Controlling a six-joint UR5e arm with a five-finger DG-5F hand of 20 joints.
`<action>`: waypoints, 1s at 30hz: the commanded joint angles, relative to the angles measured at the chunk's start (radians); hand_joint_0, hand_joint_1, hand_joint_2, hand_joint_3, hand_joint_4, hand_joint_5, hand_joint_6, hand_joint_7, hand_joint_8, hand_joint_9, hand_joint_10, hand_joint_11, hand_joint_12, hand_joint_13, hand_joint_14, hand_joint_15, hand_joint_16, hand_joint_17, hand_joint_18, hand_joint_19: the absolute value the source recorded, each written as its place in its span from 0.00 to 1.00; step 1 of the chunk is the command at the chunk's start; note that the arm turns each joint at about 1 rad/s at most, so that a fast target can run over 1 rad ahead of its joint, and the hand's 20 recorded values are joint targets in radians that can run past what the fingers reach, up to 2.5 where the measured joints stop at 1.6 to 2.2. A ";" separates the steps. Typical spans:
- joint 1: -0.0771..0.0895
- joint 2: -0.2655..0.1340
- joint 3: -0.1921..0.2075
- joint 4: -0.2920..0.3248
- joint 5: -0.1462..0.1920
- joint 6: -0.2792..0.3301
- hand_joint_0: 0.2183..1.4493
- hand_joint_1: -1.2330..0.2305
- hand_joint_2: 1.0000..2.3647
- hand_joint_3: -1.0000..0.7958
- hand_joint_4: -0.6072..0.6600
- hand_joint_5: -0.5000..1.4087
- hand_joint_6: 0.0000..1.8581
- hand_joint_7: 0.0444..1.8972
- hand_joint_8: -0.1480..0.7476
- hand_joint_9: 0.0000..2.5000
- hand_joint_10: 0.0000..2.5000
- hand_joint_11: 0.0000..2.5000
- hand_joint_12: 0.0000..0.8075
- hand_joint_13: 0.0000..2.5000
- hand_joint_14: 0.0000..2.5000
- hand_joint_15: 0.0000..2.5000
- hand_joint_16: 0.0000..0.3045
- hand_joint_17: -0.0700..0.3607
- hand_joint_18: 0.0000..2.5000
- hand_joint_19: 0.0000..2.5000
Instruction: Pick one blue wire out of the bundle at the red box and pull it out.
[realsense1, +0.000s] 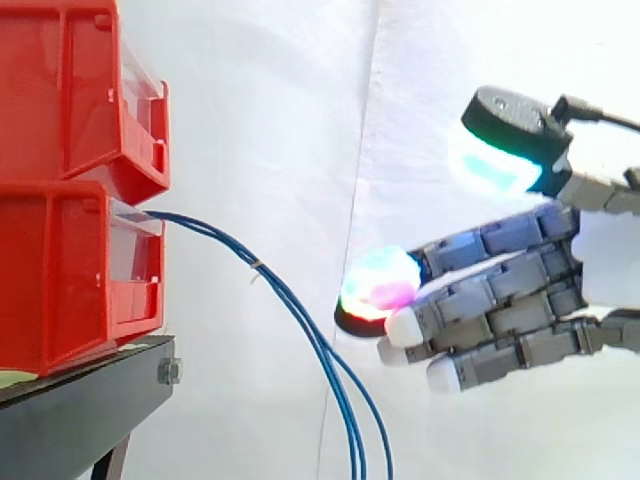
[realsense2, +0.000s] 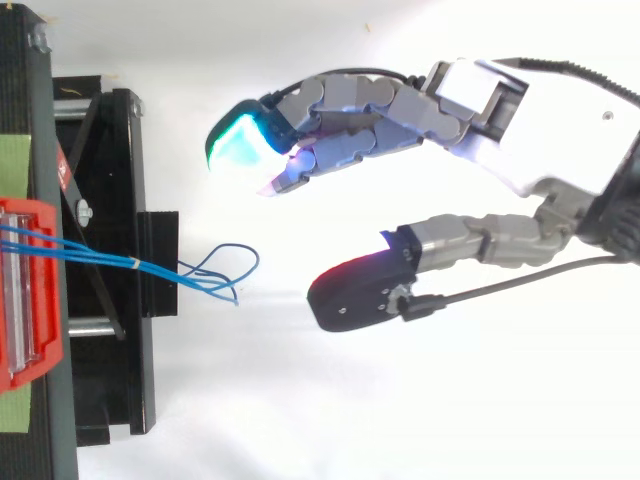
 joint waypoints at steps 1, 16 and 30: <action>0.002 -0.040 0.019 0.011 0.008 0.019 0.23 0.40 0.00 0.28 0.81 0.19 0.27 0.44 0.57 0.26 0.00 0.09 0.54 0.16 0.00 0.05 0.20 0.47 0.20 0.11; 0.009 -0.133 0.147 0.010 -0.002 0.010 0.23 0.40 0.00 0.29 0.81 0.19 0.27 0.44 0.57 0.26 0.00 0.09 0.54 0.17 0.00 0.05 0.19 0.47 0.20 0.12; 0.025 -0.212 0.200 0.082 -0.015 0.011 0.26 0.39 0.01 0.33 0.80 0.19 0.27 0.46 0.55 0.26 0.00 0.10 0.52 0.17 0.00 0.05 0.19 0.46 0.20 0.12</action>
